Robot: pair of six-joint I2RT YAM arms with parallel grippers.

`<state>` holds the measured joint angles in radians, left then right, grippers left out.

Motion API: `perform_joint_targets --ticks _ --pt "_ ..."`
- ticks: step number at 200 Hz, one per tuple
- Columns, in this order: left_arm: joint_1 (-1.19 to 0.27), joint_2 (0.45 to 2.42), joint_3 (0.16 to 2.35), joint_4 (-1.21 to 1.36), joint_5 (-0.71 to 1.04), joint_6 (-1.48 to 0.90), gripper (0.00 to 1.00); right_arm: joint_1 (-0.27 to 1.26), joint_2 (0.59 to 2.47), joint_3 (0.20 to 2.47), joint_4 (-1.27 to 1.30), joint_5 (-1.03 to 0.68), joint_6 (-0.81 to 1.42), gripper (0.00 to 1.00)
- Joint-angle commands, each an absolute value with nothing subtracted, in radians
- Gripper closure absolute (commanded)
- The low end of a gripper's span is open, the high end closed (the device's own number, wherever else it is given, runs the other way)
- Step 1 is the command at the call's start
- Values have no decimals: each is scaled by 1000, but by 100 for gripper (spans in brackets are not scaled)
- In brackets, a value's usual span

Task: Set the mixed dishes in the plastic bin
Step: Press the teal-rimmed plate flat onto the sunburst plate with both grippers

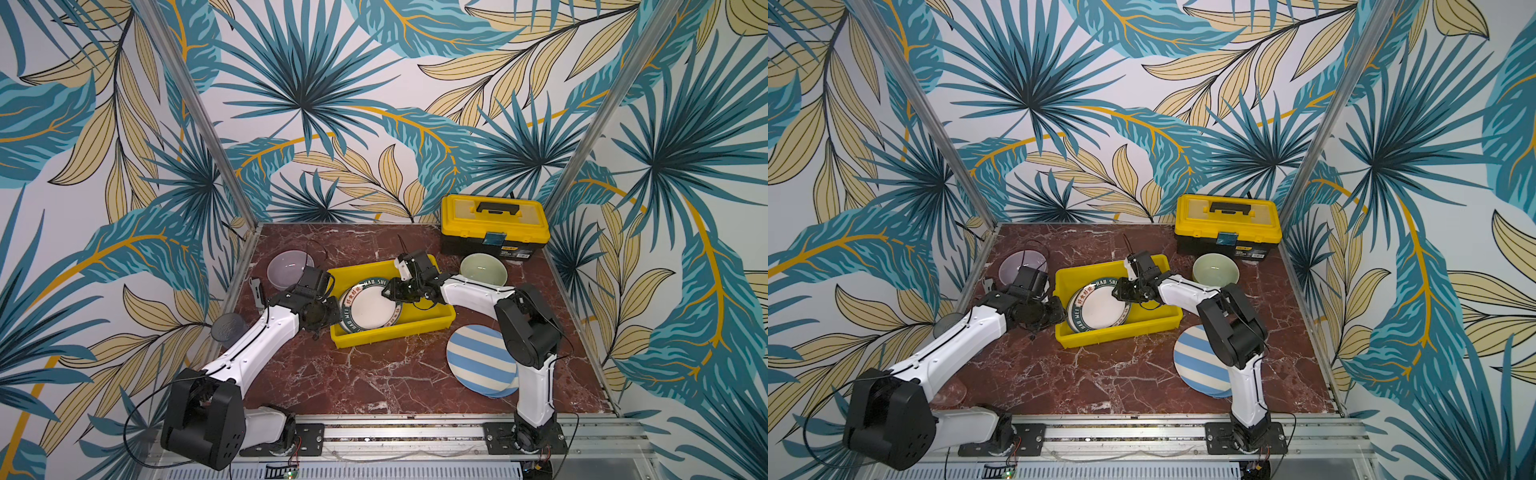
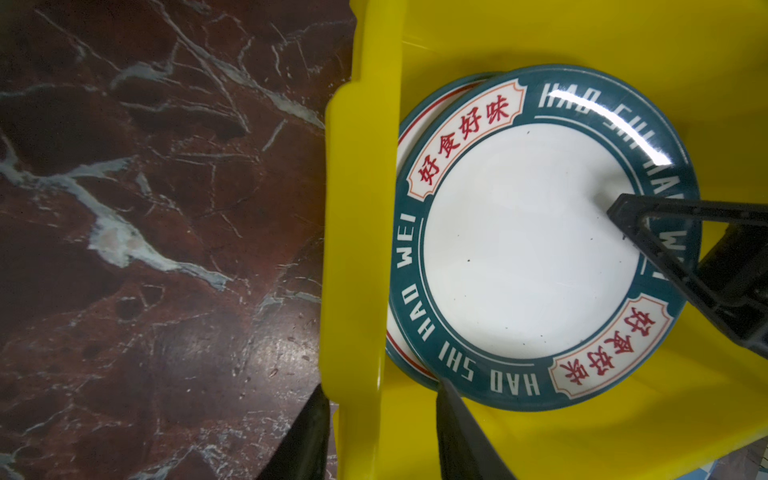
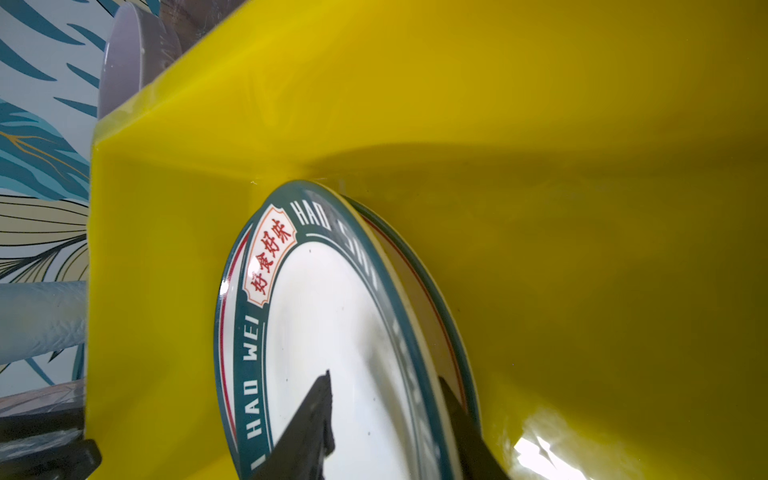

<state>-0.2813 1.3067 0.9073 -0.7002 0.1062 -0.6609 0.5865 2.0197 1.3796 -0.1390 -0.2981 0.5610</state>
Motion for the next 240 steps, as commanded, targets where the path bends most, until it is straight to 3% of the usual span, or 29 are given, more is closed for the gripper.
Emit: perform_joint_targets --ticks 1,109,170,240 --pt "-275 1323 897 -684 100 -649 61 603 2048 1423 -208 -244 515 58" --pt "-276 1356 868 -665 98 -637 75 646 2098 1536 -411 -95 461 48" --pt "-276 1356 865 -663 94 -632 77 663 2092 1584 -501 -18 433 34" --pt "-275 1357 864 -655 95 -632 79 674 2079 1675 -640 46 422 32"
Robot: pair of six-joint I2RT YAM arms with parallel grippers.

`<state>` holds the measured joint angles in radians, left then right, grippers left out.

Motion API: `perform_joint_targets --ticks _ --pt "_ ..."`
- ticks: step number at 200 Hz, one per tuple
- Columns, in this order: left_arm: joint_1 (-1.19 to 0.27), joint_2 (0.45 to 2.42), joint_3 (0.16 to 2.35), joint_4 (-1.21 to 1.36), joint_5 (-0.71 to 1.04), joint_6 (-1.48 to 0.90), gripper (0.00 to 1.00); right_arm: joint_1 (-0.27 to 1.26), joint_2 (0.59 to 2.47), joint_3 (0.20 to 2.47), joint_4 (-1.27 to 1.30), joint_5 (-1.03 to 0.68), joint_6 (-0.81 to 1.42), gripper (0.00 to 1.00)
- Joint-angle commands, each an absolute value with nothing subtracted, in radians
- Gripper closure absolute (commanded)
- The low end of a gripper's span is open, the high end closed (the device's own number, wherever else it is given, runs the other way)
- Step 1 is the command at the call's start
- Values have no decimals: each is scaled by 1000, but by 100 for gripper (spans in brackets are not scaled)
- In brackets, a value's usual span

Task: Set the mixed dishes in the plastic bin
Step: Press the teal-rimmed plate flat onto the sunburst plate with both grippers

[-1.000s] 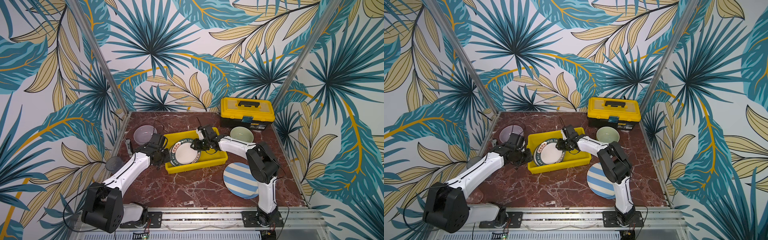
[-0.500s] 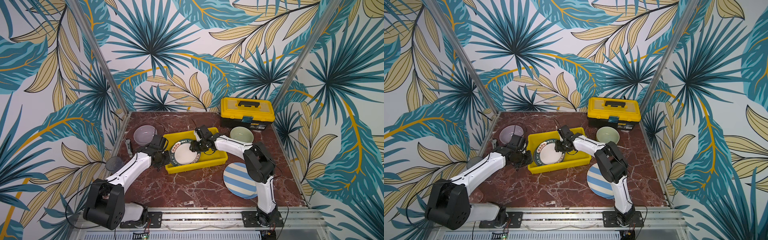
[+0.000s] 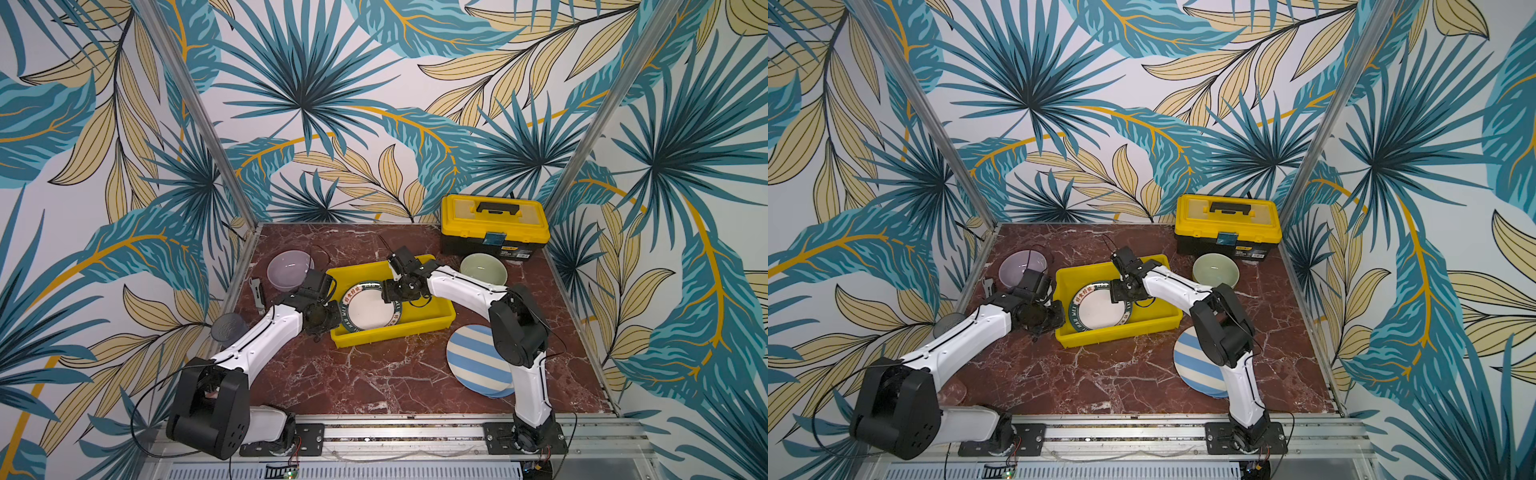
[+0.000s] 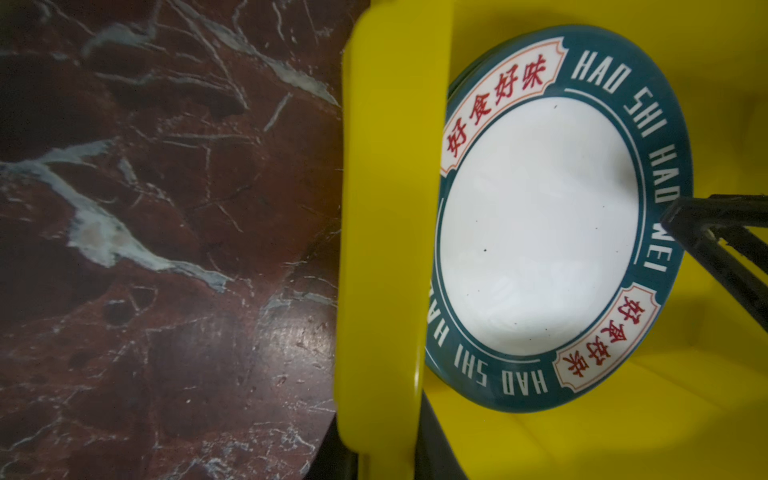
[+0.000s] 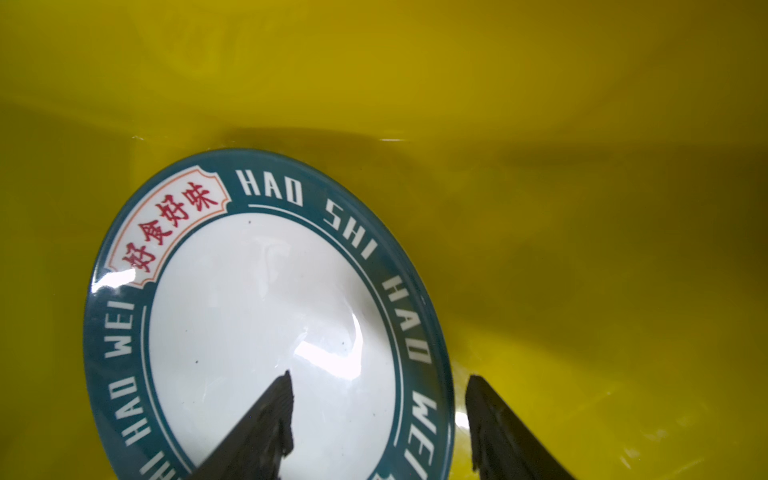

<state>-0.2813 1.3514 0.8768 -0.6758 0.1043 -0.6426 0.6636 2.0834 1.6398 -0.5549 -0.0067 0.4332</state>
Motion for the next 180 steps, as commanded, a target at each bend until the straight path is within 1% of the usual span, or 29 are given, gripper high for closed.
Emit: perform_joint_targets --ticks 1,14,26,59,85,124,132,180 --pt "-276 1356 863 -655 96 -632 79 675 2079 1677 -643 49 424 32" --pt "-276 1356 864 -655 96 -632 78 674 2084 1695 -677 83 429 32" --pt "-276 1354 863 -655 97 -632 79 673 2091 1708 -699 107 432 28" --pt "-275 1352 864 -655 98 -632 79 673 2126 1732 -729 116 451 25" --pt "-276 1353 862 -652 95 -632 79 678 2149 1735 -720 91 468 25" --pt "-276 1366 865 -640 92 -627 79 683 2181 1743 -712 52 487 30" --pt "-275 1369 865 -636 91 -626 82 685 2186 1743 -713 44 489 30" --pt "-273 1405 890 -613 92 -617 83 690 2195 1743 -682 -18 499 32"
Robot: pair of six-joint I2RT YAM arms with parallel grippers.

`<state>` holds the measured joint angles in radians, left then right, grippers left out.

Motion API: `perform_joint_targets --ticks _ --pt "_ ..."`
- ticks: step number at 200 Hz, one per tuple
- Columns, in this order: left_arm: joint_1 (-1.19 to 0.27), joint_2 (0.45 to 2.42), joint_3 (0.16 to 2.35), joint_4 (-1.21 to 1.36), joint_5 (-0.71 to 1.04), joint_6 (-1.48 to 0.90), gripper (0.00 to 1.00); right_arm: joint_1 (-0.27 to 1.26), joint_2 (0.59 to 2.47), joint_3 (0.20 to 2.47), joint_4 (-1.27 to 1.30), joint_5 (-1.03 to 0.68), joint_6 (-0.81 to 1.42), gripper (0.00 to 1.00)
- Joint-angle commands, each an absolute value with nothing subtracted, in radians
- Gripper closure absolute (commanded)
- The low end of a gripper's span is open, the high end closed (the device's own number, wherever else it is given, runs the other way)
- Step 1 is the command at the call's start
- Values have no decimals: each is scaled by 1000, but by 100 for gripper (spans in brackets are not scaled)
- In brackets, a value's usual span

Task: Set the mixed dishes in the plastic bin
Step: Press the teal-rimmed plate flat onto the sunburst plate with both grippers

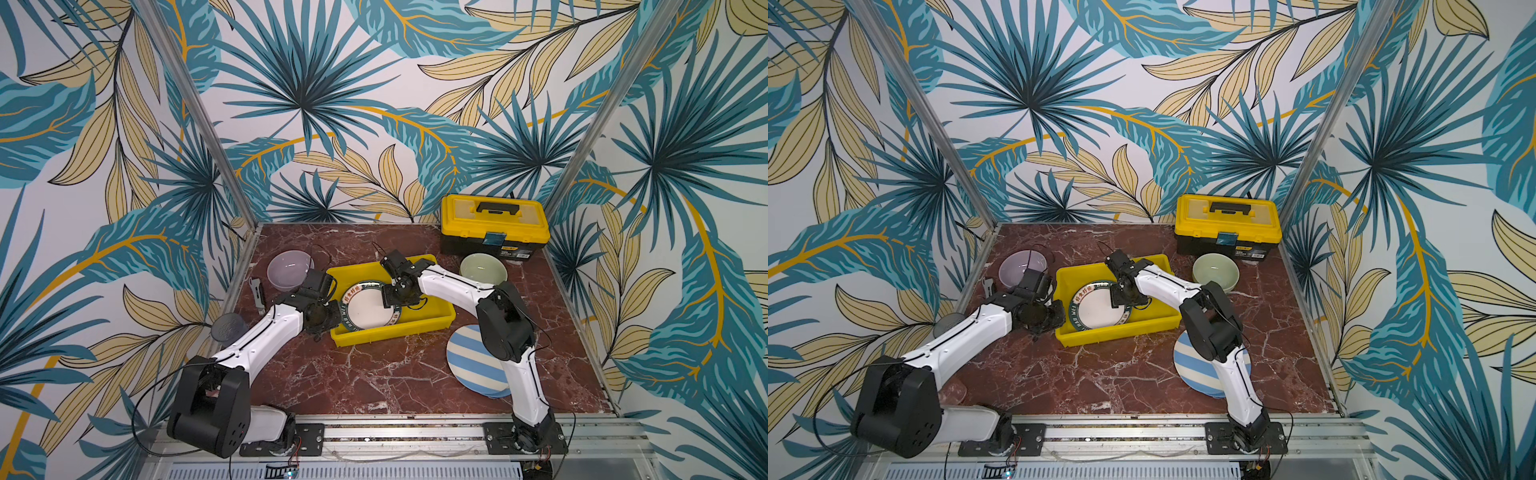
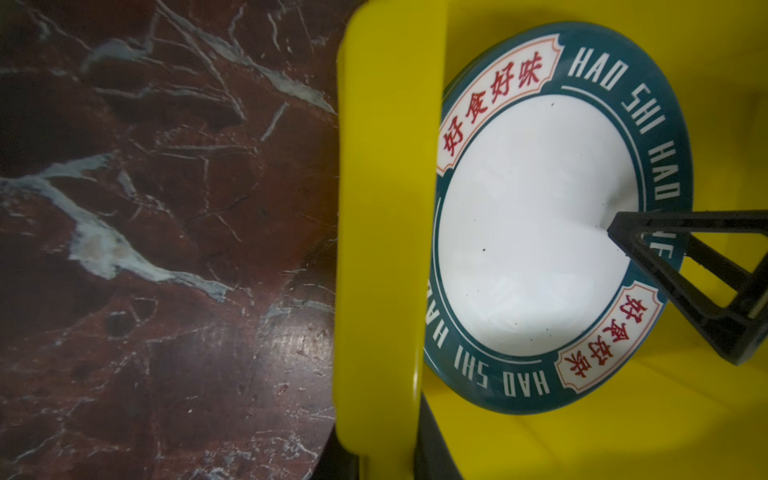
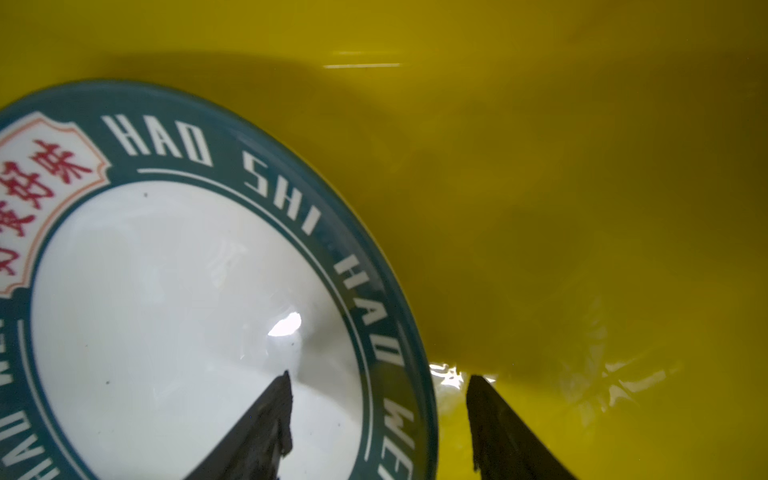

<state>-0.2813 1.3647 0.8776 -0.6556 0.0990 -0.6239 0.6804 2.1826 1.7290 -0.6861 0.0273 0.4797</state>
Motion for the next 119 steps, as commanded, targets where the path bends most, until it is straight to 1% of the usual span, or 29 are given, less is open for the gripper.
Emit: perform_joint_targets --ticks 1,20,72,119 --pt "-273 1406 892 -613 91 -617 83 690 2195 1743 -682 -20 500 32" --pt "-271 1432 922 -614 90 -609 85 690 2200 1743 -663 -45 510 32" --pt "-261 1474 972 -615 77 -581 85 690 2206 1739 -629 -67 511 32" --pt "-237 1508 1006 -632 67 -533 85 685 2191 1748 -659 -18 500 28"
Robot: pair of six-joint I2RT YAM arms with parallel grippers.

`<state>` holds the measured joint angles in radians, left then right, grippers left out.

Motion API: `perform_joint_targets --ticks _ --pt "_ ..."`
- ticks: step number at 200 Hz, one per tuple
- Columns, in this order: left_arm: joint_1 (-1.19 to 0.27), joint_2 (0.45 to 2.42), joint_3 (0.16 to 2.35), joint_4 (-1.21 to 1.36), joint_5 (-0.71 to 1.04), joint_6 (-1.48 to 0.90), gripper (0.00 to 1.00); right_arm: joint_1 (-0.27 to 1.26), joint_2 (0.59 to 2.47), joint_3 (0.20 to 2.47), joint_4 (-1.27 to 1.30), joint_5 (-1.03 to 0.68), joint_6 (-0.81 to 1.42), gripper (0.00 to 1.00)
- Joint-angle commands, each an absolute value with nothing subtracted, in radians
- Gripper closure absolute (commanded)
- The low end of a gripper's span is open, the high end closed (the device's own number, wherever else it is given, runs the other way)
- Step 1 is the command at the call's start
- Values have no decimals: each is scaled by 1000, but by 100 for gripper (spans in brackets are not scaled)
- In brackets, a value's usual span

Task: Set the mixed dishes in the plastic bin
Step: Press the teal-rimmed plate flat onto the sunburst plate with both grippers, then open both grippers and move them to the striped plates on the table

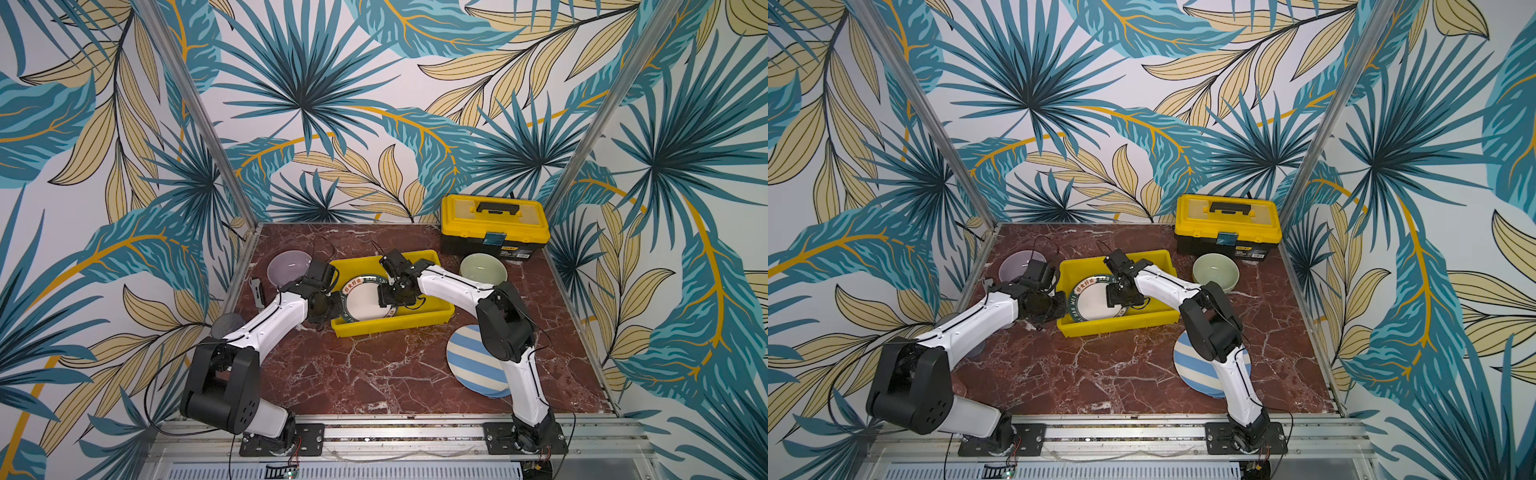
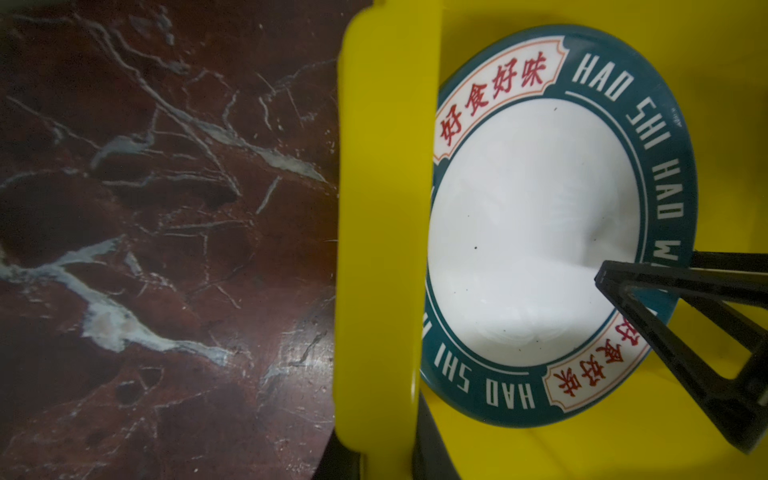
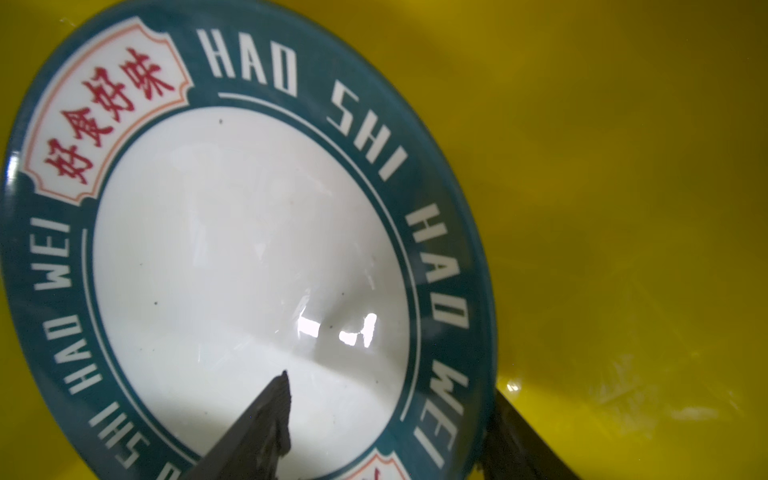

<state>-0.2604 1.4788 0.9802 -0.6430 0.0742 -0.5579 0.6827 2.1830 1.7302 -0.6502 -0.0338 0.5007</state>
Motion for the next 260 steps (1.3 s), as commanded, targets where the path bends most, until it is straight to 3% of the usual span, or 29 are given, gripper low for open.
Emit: perform_joint_targets --ticks 1,45,87,99,132,159,187,229,260 --pt "-236 1509 1007 -632 68 -533 85 684 2190 1748 -661 -17 500 28" --pt "-210 1536 1038 -639 84 -495 81 674 2065 1747 -729 34 462 22" --pt "-204 1521 1072 -672 93 -470 49 662 1862 1657 -799 119 465 20" --pt "-204 1492 1072 -681 88 -464 41 648 1765 1583 -797 115 475 24" --pt "-202 1389 1091 -735 85 -431 31 595 1464 1351 -872 181 520 30" --pt "-204 1288 1105 -781 149 -400 27 527 1248 1157 -945 236 576 32" --pt "-244 1185 1095 -792 213 -410 26 418 1087 931 -931 178 653 35" --pt "-505 1208 1112 -790 179 -490 25 288 1056 748 -895 213 682 41" --pt "-691 1285 1122 -755 116 -538 25 137 1048 654 -803 146 683 34"
